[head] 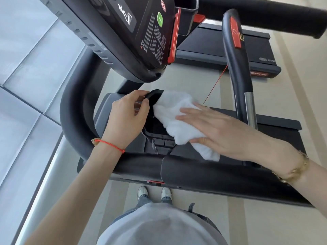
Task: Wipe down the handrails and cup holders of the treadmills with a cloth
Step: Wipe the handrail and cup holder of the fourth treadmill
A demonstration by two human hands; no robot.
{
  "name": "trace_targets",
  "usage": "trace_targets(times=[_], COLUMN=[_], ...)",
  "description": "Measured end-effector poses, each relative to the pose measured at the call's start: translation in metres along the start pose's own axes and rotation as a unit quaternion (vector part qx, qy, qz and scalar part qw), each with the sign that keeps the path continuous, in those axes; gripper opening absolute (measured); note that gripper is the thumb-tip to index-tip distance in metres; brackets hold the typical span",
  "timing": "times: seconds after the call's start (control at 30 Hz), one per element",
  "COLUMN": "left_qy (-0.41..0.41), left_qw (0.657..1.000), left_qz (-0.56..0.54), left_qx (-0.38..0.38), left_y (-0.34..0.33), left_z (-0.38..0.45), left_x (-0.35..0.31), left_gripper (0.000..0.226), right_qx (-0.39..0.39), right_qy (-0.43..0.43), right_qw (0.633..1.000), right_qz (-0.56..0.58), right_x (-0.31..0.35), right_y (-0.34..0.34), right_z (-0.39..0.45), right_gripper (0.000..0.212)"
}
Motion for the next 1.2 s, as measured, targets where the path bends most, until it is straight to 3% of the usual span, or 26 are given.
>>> trace_targets(times=[0.07, 0.2, 0.53, 0.77, 1.0, 1.1, 1.2], left_qy=[-0.001, -0.005, 0.002, -0.011, -0.033, -0.032, -0.033], left_qw=[1.0, 1.0, 1.0, 1.0, 0.996, 0.995, 0.995], left_qz=[0.003, 0.013, 0.004, 0.019, 0.047, 0.039, 0.019], left_qx=[-0.001, -0.003, 0.005, 0.004, 0.072, 0.084, 0.09], left_y=[0.0, 0.001, 0.002, 0.003, 0.007, 0.01, 0.01], left_z=[-0.001, -0.002, -0.002, -0.003, 0.008, 0.014, 0.015], left_x=[-0.001, -0.003, -0.001, -0.001, 0.002, 0.005, 0.008], left_gripper=[0.027, 0.027, 0.027, 0.027, 0.029, 0.027, 0.027], right_qx=[-0.009, 0.071, 0.003, -0.004, -0.014, -0.002, -0.011], right_qy=[0.038, 0.02, 0.125, 0.039, -0.023, -0.066, -0.052], right_qw=[0.997, 0.995, 0.992, 0.999, 1.0, 0.997, 0.997], right_qz=[-0.069, -0.07, -0.011, -0.014, -0.004, 0.045, 0.05], right_x=[0.011, 0.01, -0.022, 0.001, 0.041, 0.043, 0.039], right_y=[0.001, -0.008, 0.003, -0.012, -0.017, -0.024, -0.02], right_z=[0.013, 0.045, 0.031, 0.03, 0.056, 0.067, 0.053], right_gripper=[0.063, 0.067, 0.047, 0.065, 0.044, 0.045, 0.049])
Point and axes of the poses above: each hand's wrist, its own z-axis towards the middle knuckle, its own y-axis out of the back of the hand, x = y × z, the point moved 4 cm from there along z, towards the middle knuckle, and after that the axes turned 8 degrees about y, right-handed, at the moved point
